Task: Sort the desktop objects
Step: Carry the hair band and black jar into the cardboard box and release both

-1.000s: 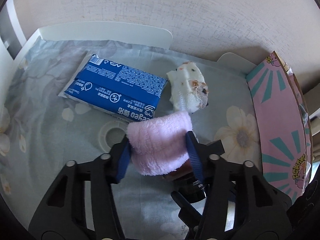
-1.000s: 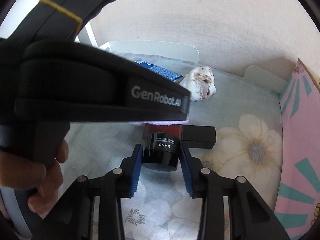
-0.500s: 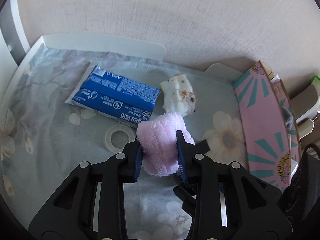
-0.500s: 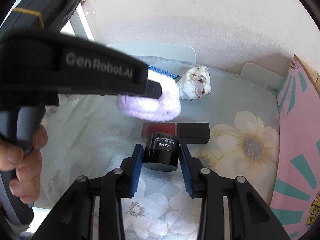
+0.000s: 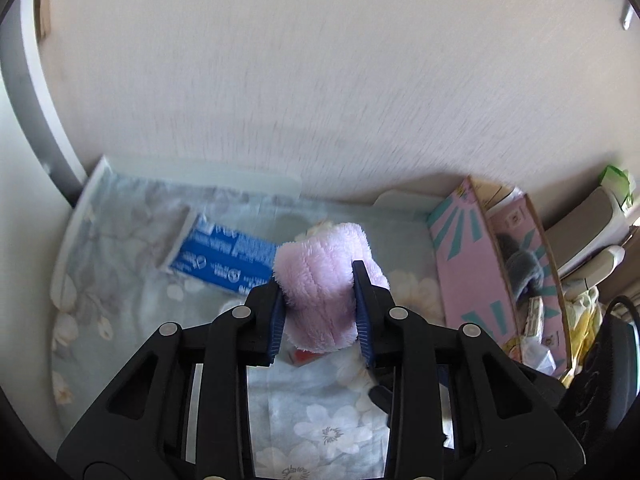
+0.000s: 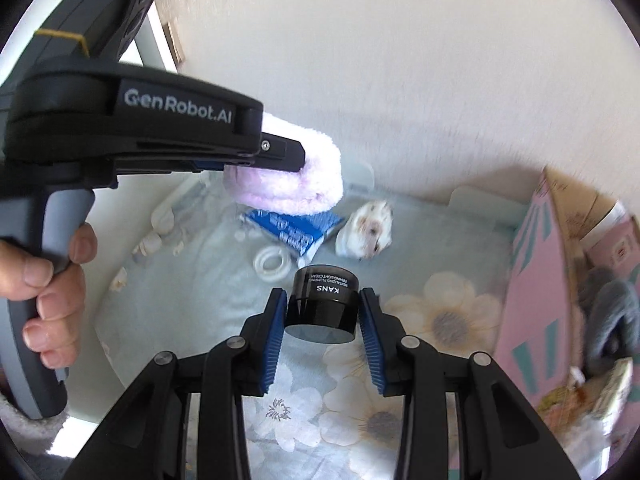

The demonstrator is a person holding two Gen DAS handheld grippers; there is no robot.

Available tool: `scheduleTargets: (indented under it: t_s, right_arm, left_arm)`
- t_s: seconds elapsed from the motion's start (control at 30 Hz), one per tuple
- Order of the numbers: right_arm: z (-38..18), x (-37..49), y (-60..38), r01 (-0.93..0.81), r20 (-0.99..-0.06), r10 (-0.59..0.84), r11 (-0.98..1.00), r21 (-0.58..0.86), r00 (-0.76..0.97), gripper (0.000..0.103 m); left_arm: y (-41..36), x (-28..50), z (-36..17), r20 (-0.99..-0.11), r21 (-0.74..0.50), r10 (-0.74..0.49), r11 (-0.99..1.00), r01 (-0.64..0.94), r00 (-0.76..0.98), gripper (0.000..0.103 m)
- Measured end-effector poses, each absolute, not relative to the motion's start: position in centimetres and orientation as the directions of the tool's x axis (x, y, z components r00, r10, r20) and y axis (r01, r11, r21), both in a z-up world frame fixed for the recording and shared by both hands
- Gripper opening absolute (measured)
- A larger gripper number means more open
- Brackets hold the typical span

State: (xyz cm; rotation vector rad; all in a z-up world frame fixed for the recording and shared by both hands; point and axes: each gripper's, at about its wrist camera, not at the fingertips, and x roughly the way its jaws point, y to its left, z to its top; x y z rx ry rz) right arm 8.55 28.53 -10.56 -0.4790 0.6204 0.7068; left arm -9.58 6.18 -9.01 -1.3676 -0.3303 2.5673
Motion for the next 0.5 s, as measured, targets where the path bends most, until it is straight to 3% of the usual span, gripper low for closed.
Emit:
scheduleTargets:
  t_s: [0.5]
  right_arm:
    - [-2.0, 7.8, 20.4, -0.597, -0.575, 0.399, 0.776, -0.204, 0.714, 0.034]
  left_arm:
    - [14.7, -11.7, -2.4, -0.717, -0.299, 0.381, -0.924, -0.237, -0.584, 0.027]
